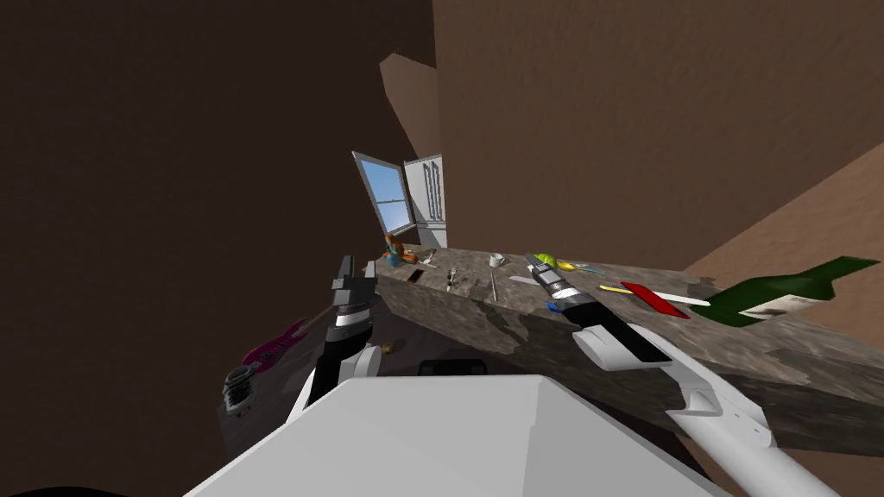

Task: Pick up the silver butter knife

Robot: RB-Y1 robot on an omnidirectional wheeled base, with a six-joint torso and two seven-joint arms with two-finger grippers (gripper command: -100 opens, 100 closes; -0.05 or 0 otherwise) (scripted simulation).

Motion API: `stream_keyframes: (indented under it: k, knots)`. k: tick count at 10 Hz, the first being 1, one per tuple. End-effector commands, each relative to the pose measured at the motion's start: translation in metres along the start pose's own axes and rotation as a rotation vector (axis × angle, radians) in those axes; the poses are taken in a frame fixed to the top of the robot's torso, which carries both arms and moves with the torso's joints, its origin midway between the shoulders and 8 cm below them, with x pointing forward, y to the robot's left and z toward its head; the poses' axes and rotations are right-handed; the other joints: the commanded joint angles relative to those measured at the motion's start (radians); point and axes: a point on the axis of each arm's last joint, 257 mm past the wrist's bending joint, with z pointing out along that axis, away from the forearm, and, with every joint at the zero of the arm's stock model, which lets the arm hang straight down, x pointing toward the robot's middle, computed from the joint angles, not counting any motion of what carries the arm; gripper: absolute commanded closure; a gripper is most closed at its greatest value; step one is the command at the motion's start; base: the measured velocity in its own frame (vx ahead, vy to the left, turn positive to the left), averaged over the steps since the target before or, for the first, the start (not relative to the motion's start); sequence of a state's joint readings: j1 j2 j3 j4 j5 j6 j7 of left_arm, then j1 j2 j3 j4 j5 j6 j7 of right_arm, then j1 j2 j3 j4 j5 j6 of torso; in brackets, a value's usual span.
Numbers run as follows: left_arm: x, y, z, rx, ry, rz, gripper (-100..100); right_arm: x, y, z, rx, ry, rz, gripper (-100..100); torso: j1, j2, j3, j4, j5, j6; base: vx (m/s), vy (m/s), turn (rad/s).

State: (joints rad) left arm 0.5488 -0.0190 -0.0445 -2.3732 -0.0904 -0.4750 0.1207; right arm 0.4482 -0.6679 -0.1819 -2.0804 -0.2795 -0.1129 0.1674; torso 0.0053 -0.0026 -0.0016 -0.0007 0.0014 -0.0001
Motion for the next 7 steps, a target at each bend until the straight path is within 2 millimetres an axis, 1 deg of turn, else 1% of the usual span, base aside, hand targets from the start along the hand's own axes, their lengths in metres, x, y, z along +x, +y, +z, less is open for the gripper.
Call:
stream_keyframes:
  k: [1,2,3,5,6,7]
  knots:
    - [0.000,0.000,0.000,0.000,0.000,0.000,0,-0.003,-0.025,-0.001,0.068,0.030,-0.049,-100,0.000,0.000,0.000,0.000,0.000,0.000,0.046,0.102,0.115]
    - [0.000,0.000,0.000,0.000,0.000,0.000,0,-0.003,-0.044,-0.005,0.117,0.052,-0.081,-100,0.001,0.000,0.000,0.000,0.000,0.000,0.050,0.140,0.139]
    - [0.000,0.000,0.000,0.000,0.000,0.000,0,-0.004,-0.043,-0.004,0.116,0.058,-0.091,-100,0.003,0.000,0.000,0.000,0.001,0.000,0.039,0.099,0.040]
    - [0.000,0.000,0.000,0.000,0.000,0.000,0,-0.006,-0.084,-0.015,0.225,0.111,-0.159,-100,0.001,0.000,0.000,0.000,0.000,0.000,0.059,0.103,0.126]
    - [0.000,0.000,0.000,0.000,0.000,0.000,0,-0.006,-0.084,-0.015,0.225,0.111,-0.159,-100,0.002,-0.001,0.000,0.000,0.000,0.000,0.027,0.082,0.059]
    - [0.000,0.000,0.000,0.000,0.000,0.000,0,-0.007,-0.106,-0.024,0.284,0.139,-0.193,-100,0.000,0.001,0.000,0.000,0.000,0.000,0.014,0.078,0.112]
